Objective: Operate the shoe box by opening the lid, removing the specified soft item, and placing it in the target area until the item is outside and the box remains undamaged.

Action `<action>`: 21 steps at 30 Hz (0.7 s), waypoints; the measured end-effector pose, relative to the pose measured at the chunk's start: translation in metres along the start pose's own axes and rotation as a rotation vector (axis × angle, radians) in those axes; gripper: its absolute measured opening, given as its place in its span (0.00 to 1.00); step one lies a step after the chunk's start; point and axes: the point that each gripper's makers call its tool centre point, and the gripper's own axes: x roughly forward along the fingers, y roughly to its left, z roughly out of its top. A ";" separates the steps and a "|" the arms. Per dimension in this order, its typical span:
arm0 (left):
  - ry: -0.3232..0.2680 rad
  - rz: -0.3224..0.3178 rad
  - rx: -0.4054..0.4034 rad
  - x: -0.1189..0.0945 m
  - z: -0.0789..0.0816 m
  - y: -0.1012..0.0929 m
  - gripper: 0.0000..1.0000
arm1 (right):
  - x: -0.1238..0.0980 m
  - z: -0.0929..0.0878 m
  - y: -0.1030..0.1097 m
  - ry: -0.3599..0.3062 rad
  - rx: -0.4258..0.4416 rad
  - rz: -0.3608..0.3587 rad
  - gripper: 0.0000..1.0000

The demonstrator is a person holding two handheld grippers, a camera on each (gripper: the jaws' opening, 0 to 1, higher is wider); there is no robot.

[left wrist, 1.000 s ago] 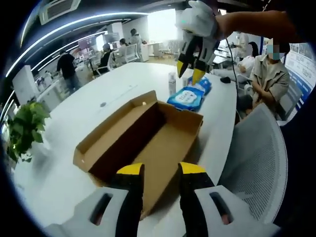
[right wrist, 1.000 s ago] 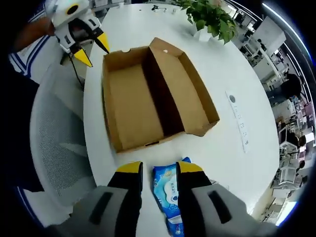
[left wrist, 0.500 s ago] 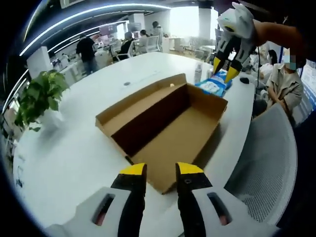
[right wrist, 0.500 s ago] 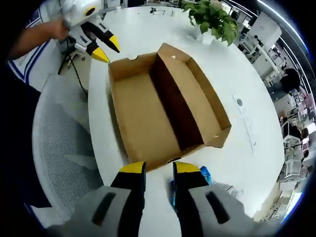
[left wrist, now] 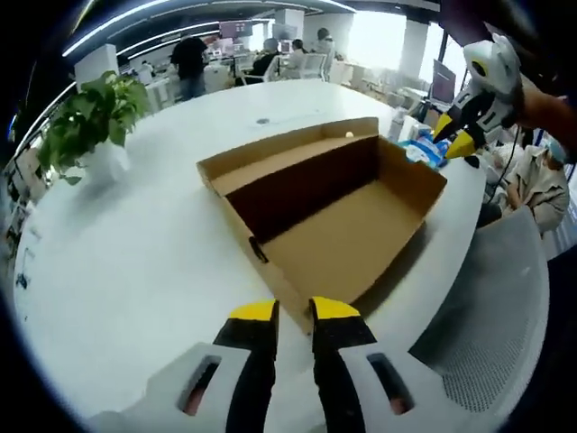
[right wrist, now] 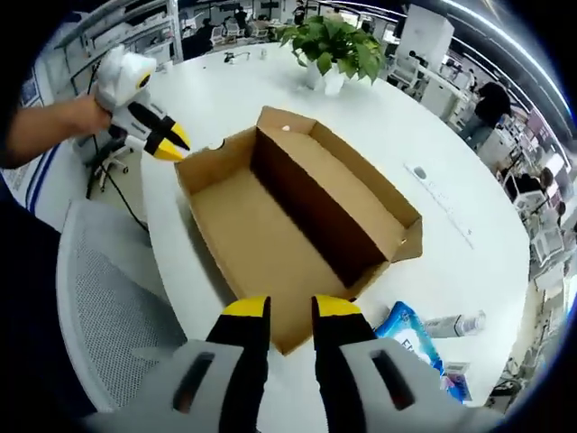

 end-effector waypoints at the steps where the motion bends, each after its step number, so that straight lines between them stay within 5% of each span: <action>1: -0.001 -0.002 -0.006 0.001 -0.001 0.000 0.08 | -0.001 -0.002 -0.001 -0.007 0.008 -0.012 0.15; 15: -0.022 -0.017 -0.085 0.007 -0.004 -0.003 0.06 | 0.002 -0.014 -0.005 -0.050 0.180 -0.016 0.14; 21: -0.031 -0.009 -0.075 0.007 -0.004 -0.004 0.06 | 0.003 0.012 -0.052 -0.174 0.335 -0.107 0.12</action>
